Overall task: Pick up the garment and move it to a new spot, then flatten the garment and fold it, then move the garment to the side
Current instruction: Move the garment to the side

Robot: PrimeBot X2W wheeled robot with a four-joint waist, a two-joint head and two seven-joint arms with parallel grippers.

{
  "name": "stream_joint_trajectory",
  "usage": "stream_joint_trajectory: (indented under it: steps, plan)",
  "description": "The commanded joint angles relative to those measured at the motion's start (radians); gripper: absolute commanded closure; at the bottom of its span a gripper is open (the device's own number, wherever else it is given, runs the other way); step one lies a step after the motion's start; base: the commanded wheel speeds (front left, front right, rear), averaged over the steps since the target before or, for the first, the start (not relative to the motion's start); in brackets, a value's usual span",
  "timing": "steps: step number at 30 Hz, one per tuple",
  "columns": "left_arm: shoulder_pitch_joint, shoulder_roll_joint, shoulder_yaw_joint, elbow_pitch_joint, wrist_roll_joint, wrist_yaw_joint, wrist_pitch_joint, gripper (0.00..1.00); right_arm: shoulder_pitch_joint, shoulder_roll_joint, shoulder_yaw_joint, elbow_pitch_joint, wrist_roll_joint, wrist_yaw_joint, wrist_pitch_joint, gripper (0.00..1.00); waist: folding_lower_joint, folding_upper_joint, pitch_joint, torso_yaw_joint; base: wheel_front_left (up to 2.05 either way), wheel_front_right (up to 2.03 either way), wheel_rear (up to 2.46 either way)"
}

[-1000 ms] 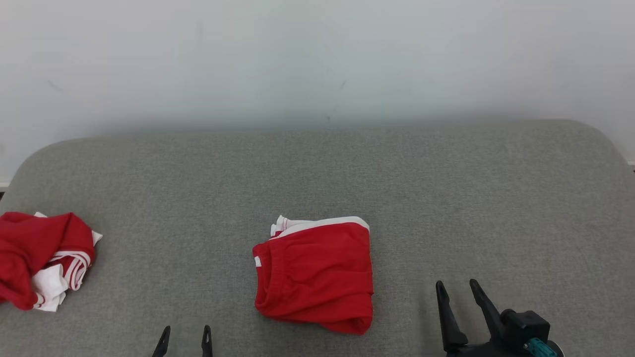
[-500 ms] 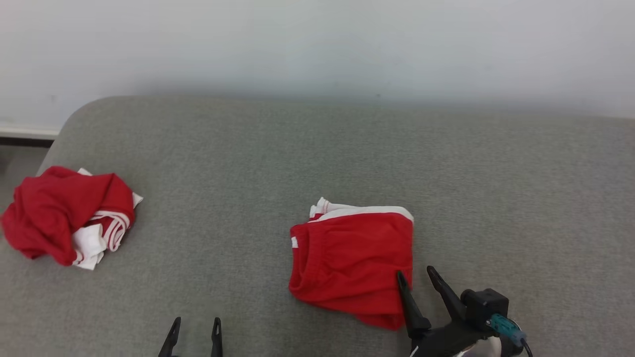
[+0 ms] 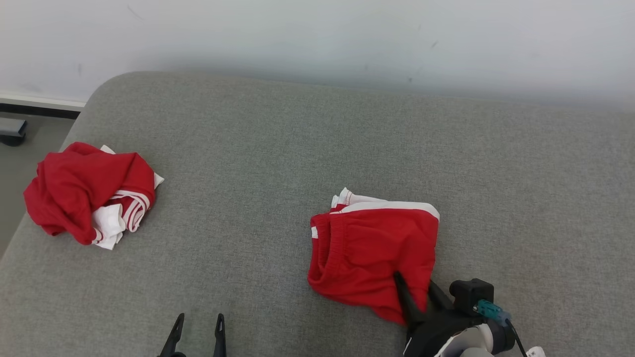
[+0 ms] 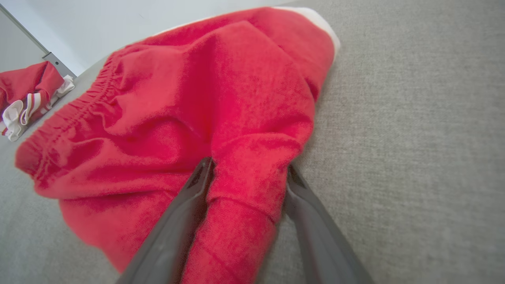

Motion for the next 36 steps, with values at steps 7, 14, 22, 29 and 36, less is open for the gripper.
stream_joint_trajectory:
  steps: [7, 14, 22, 29, 36]
  plan:
    - [-0.021, -0.001, 0.000, 0.005, 0.003, -0.002, -0.003, 0.00, -0.036, -0.001, -0.029, 0.027, -0.008, 0.000, 0.003, 1.00, 0.0000, 0.0000, -0.006, -0.023, 0.00, 0.00, 0.00]
    - [-0.013, -0.001, 0.005, -0.006, 0.003, -0.008, -0.003, 0.00, -0.018, 0.001, -0.077, 0.005, -0.058, 0.000, 0.002, 1.00, 0.0000, 0.0000, -0.037, -0.103, 0.00, 0.00, 0.00]
    - [-0.031, -0.001, -0.014, -0.031, -0.004, -0.018, -0.003, 0.00, -0.015, 0.001, -0.080, -0.002, -0.074, 0.000, 0.002, 1.00, 0.0000, 0.0000, -0.054, -0.316, 0.00, 0.00, 0.00]
    - [-0.060, -0.001, -0.044, -0.037, 0.000, -0.032, -0.003, 0.00, -0.020, 0.001, -0.086, 0.000, -0.077, 0.000, 0.002, 1.00, 0.0000, 0.0000, -0.041, -0.461, 0.00, 0.00, 0.00]
    - [-0.095, 0.000, -0.076, -0.054, 0.007, -0.043, -0.003, 0.00, -0.037, 0.001, -0.075, -0.002, -0.064, 0.000, 0.002, 1.00, 0.0000, 0.0000, -0.018, -0.604, 0.00, 0.00, 0.00]
